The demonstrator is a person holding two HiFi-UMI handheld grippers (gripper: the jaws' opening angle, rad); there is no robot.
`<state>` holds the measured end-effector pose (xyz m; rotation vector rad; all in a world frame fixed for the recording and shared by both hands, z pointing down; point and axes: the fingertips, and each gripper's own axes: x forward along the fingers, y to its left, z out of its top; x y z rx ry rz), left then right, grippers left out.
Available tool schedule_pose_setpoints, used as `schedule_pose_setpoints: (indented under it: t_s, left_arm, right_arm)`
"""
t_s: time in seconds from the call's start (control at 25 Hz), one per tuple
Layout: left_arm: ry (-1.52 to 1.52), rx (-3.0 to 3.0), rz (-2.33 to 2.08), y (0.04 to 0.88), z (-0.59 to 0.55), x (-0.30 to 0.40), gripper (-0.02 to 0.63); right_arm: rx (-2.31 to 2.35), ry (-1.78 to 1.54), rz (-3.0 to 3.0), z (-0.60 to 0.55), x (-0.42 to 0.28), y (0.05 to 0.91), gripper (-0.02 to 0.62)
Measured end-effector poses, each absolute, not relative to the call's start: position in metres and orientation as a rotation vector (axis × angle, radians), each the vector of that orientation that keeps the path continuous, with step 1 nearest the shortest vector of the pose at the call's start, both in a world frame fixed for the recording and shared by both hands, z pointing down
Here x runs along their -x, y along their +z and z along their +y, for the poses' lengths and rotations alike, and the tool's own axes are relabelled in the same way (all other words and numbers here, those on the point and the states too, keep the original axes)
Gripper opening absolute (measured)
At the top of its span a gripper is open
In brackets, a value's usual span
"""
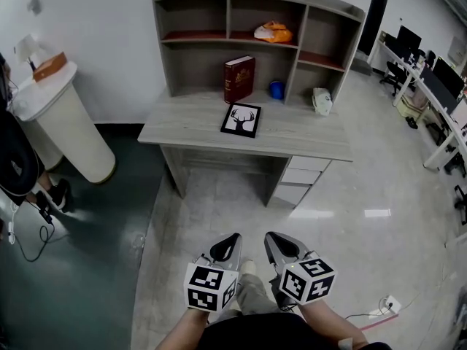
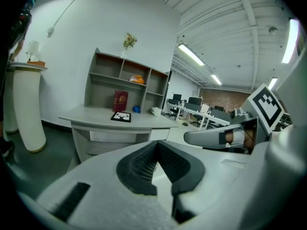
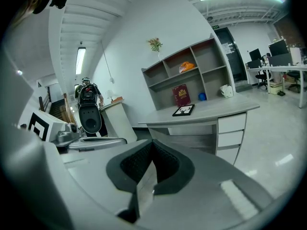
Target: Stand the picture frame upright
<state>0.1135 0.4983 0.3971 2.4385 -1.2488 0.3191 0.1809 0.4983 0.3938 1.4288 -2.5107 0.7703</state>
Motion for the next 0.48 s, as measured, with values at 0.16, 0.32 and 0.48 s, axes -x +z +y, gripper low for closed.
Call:
schedule_pose_setpoints:
  t_s: [0.16,0.32,0.48]
  left_arm:
    - [0.33,-2.432,-1.255,0.402,0.469,-0.114,-0.006]
    - [0.336,-2.434,-1.257,0.402,0.437,-0.117,-0.006]
    - [0.343,-2.454,-1.248,0.394,0.406,-0.116,-0.006]
  right_arm:
    - [-1.408,0.764,-2.512,0.472,-0.179,0.397,0.0]
    - [-1.394,0.791,-2.513,0.436,-0.18,0.403,0.0]
    - [-1.366,0.801,-2.547,0.403,-0.173,0.395,0.0]
